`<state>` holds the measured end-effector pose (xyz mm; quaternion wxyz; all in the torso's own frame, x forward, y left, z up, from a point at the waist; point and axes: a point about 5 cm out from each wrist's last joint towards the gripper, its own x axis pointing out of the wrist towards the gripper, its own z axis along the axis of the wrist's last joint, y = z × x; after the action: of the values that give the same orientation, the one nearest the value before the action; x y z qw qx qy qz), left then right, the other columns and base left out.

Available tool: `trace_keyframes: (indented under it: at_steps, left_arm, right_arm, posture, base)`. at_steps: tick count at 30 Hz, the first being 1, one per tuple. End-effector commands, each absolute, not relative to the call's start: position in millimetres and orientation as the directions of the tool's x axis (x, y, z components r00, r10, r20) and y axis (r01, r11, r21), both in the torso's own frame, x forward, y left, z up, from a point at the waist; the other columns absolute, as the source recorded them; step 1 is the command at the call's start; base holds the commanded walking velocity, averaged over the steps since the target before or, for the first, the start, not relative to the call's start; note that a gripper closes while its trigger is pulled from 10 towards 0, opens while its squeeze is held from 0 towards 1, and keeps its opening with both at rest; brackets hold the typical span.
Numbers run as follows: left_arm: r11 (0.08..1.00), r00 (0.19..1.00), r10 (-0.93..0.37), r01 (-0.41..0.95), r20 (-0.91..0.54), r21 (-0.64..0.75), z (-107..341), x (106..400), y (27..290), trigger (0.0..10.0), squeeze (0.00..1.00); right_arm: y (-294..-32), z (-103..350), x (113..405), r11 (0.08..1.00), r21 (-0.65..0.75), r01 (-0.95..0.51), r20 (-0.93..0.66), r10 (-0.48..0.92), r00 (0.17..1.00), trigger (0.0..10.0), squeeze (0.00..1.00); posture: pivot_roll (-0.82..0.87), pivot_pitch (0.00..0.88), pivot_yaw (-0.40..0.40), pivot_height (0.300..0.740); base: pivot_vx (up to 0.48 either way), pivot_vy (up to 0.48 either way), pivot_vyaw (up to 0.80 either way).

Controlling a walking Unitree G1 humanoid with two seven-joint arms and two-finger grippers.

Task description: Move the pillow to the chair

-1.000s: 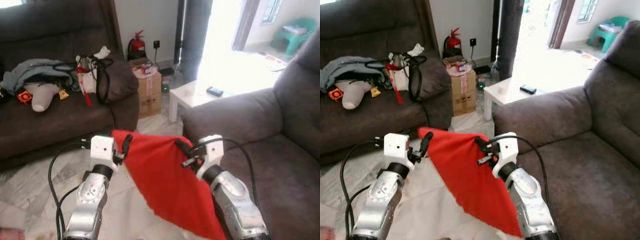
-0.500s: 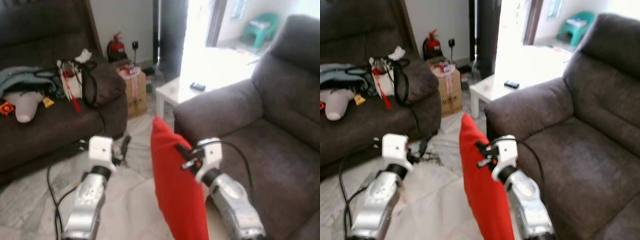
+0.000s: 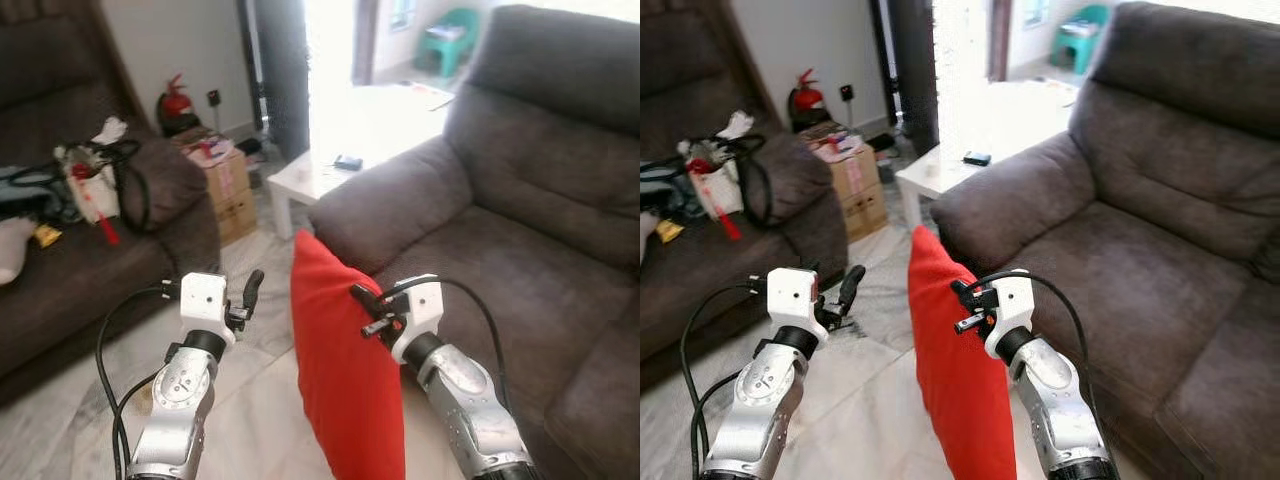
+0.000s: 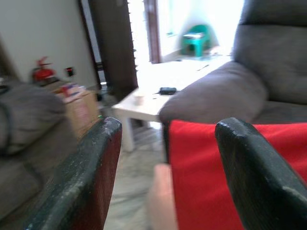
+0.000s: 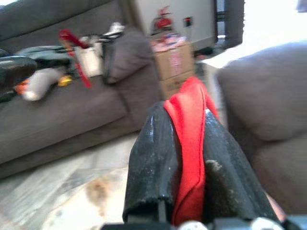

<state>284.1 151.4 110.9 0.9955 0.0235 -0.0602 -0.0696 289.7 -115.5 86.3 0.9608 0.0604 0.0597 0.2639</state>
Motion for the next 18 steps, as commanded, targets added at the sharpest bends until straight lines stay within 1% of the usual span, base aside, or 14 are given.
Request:
trace_keyframes:
  at_steps: [1, 18]
  left_arm:
    - [0.99, 0.983, -0.138, 0.132, 0.12, 0.057, 111.5, 284.5, 153.6, 10.0, 0.0]
    - [0.992, 0.984, -0.118, 0.111, 0.13, 0.058, 114.6, 285.8, 160.1, 10.0, 0.0]
  right_arm:
    - [-110.5, 115.3, 298.9, 0.842, 0.112, -0.528, 0.057, 0.525, 0.849, 10.0, 0.0]
    - [-111.2, 112.6, 300.8, 0.85, 0.113, -0.515, 0.047, 0.513, 0.857, 10.0, 0.0]
  posture:
    - [0.02, 0.0, 0.037, 0.74]
    - [0.02, 0.0, 0.035, 0.74]
  base:
    - [0.0, 0.0, -0.74]
    - [0.0, 0.0, -0.73]
